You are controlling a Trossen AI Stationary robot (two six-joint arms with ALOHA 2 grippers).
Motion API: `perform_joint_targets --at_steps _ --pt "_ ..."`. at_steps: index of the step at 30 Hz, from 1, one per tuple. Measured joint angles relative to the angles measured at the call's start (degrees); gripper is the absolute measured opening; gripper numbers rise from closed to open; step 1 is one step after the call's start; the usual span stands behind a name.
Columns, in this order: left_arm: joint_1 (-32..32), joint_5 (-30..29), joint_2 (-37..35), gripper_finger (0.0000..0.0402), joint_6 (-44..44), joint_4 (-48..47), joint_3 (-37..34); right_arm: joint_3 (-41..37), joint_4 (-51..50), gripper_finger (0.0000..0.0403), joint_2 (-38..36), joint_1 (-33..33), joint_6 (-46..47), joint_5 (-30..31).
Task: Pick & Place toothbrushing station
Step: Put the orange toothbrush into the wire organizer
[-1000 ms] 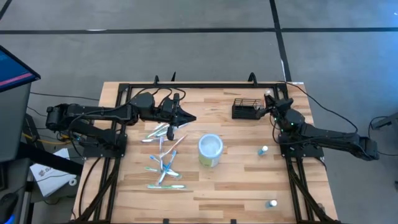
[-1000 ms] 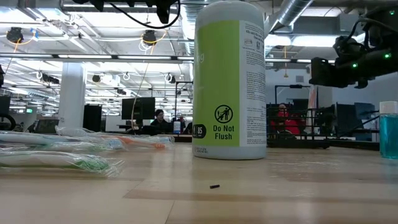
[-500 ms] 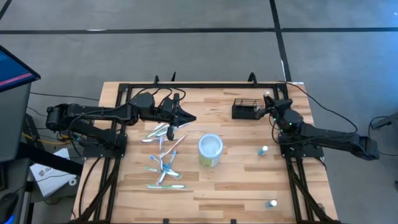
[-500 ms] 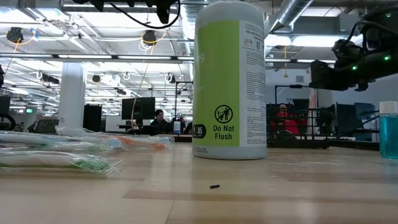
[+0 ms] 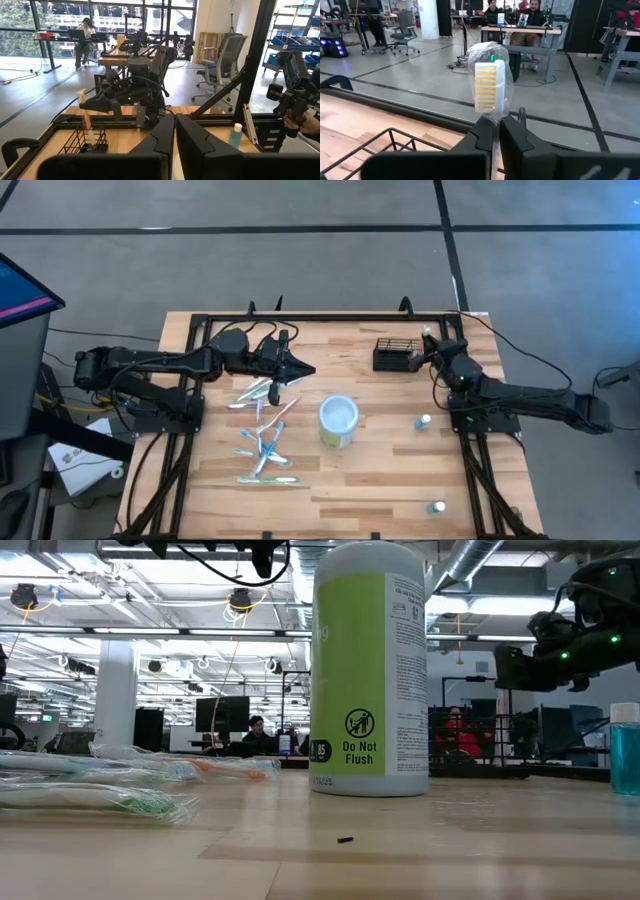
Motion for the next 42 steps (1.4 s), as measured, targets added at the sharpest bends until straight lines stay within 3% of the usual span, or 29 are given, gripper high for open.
perform_joint_targets --at_steps 7,23,35,42 --pt "0.0 0.0 0.0 0.0011 0.0 0.0 0.0 0.0 0.0 0.0015 0.9 0.0 1.3 0.0" --pt "0.0 0.0 0.0 0.0011 0.0 0.0 0.0 0.0 0.2 0.0100 2.7 -0.1 2.3 0.0" --pt "0.0 0.0 0.0 0.0011 -0.1 0.0 0.0 0.0 1.0 0.0186 1.7 -0.3 -0.7 0.2" --pt "0.0 0.0 0.0 0.0011 -0.2 0.0 0.0 0.5 1.5 0.0211 1.7 -0.2 -0.9 1.6"
